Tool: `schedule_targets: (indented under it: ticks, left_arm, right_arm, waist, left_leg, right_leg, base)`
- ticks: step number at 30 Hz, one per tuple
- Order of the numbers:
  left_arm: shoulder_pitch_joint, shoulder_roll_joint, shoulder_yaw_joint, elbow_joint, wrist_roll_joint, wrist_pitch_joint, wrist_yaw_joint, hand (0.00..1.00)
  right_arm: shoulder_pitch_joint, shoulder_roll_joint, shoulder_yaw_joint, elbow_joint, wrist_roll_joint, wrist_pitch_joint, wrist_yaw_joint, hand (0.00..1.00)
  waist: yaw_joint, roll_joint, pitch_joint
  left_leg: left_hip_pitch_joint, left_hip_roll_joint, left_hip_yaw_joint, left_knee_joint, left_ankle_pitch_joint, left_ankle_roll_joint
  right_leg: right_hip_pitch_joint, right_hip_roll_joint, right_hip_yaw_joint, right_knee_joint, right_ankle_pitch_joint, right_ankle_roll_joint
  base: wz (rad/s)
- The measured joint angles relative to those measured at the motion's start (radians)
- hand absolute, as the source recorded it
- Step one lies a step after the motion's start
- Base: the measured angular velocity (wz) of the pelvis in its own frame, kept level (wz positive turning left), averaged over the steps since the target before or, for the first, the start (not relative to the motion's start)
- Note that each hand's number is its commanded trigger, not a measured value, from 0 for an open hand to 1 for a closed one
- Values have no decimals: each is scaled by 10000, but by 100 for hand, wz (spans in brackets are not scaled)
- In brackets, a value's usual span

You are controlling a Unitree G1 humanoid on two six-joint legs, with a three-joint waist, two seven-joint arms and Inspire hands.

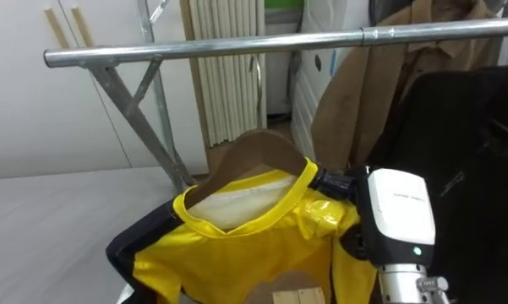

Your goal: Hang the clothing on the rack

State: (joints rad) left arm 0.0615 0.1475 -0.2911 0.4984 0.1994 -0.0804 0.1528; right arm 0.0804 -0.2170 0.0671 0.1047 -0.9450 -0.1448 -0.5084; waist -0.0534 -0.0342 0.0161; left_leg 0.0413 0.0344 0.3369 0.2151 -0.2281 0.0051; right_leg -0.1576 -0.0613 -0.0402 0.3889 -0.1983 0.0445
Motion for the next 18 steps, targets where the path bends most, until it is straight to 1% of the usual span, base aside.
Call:
schedule_targets:
  ticks: [1,2,8,10,11,12,13,14,16,18]
  left_arm:
    - [-2,1,-1,-20,-3,0,-117,0]
    - [-1,1,-3,-17,-10,2,-179,0]
    - [-59,-27,-33,-80,-107,-3,-493,0]
    - [-61,3,-29,-167,-103,-12,-512,0]
    - [-60,17,-19,-194,-95,-50,-513,0]
    - [-63,27,-9,-198,-90,-77,-513,0]
    - [-64,63,9,-219,-91,-116,-513,0]
    - [-60,101,9,-218,-90,-126,-512,0]
    - [-68,121,16,-220,-103,-135,-512,0]
    - [-87,115,64,-220,-107,-135,-512,0]
  right_arm:
    - [-23,-3,52,0,40,135,61,100]
    - [-53,-7,109,0,33,182,129,100]
    - [-391,-11,297,-3,24,258,486,100]
    - [-624,-12,299,-74,22,260,636,100]
    - [-628,-14,298,-229,22,260,644,100]
    - [-628,-13,299,-322,21,260,650,100]
    - [-632,-13,297,-510,20,254,650,100]
    - [-639,-15,292,-624,15,245,648,100]
    - [-660,-40,283,-760,15,245,647,100]
    - [-737,-133,281,-864,10,215,640,100]
  waist:
    - [24,-2,0]
    - [33,-7,0]
    - [39,-28,-12]
    - [38,-98,-20]
    - [37,-149,-48]
    - [37,-175,-58]
    - [9,-239,-55]
    - [-15,-307,-70]
    - [-26,-370,-77]
    - [-18,-398,-74]
  left_leg:
    - [61,62,33,-95,23,-41]
    - [108,108,49,-132,34,-61]
    - [249,143,75,-168,40,-79]
    - [269,160,73,-184,40,-79]
    - [268,176,53,-199,40,-80]
    - [270,190,51,-209,40,-80]
    - [301,220,27,-224,41,-81]
    - [392,240,-24,-274,42,-82]
    - [499,274,-124,-285,43,-84]
    - [530,294,-179,-297,43,-84]
  right_leg:
    - [86,89,8,-153,44,-73]
    - [173,153,21,-302,82,-130]
    - [363,229,105,-492,92,-142]
    - [364,257,120,-520,93,-144]
    - [412,278,108,-605,98,-149]
    - [436,294,107,-651,106,-161]
    - [489,330,103,-699,120,-176]
    - [648,364,88,-847,122,-179]
    - [861,415,76,-1066,162,-231]
    - [958,441,66,-1199,200,-228]
  base:
    - [-8]
    - [-7]
    - [-7]
    - [-10]
    - [0]
    - [0]
    - [3]
    - [5]
    - [2]
    - [0]
